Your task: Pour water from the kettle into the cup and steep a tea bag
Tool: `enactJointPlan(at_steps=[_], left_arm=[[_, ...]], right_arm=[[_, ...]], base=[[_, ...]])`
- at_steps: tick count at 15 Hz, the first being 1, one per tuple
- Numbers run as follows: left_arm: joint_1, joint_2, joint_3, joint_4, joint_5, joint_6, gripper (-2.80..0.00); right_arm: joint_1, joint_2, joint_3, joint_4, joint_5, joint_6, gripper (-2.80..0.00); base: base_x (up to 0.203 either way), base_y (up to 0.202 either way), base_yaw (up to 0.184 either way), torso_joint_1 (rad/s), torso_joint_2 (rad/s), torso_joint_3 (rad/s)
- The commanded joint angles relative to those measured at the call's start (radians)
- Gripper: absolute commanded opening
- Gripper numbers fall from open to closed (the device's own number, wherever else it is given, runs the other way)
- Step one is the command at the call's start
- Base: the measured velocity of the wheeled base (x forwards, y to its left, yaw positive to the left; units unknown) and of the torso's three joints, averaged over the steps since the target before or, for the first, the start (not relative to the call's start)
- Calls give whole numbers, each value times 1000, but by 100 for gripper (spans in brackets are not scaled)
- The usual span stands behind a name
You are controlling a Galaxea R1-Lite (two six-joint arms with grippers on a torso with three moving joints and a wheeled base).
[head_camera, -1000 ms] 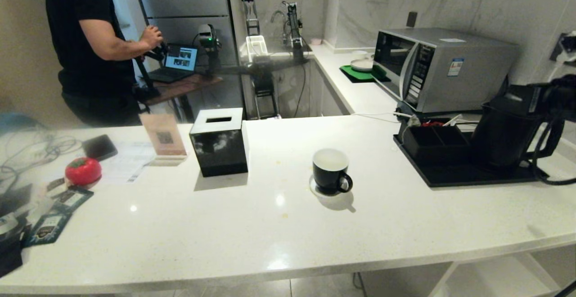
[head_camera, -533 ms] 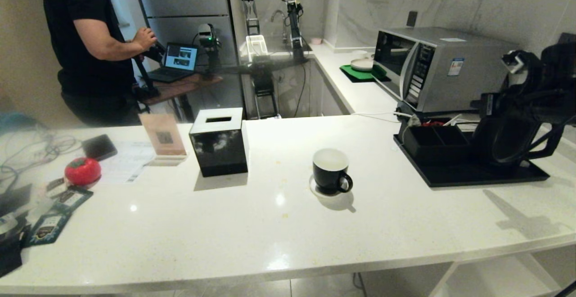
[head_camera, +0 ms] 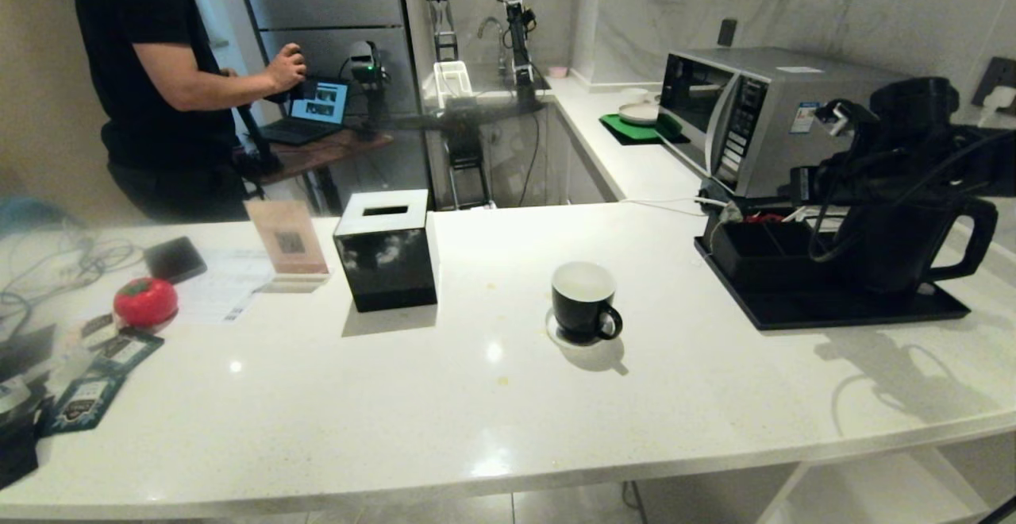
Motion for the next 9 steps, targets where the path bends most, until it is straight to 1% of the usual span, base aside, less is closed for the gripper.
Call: enactJointPlan(at_steps=[1, 6, 9], left_arm=[[1, 1, 0, 0, 1, -1, -280], [1, 1, 0, 0, 1, -1, -280], [1, 1, 0, 0, 1, -1, -280]], right_arm=[[12, 83, -80, 24, -1, -1, -280], [25, 128, -85, 23, -5, -5, -280], [25, 142, -85, -36, -15, -4, -280]], base=[[0, 0, 0, 0, 0, 0], [0, 0, 0, 0, 0, 0], [0, 0, 0, 0, 0, 0]])
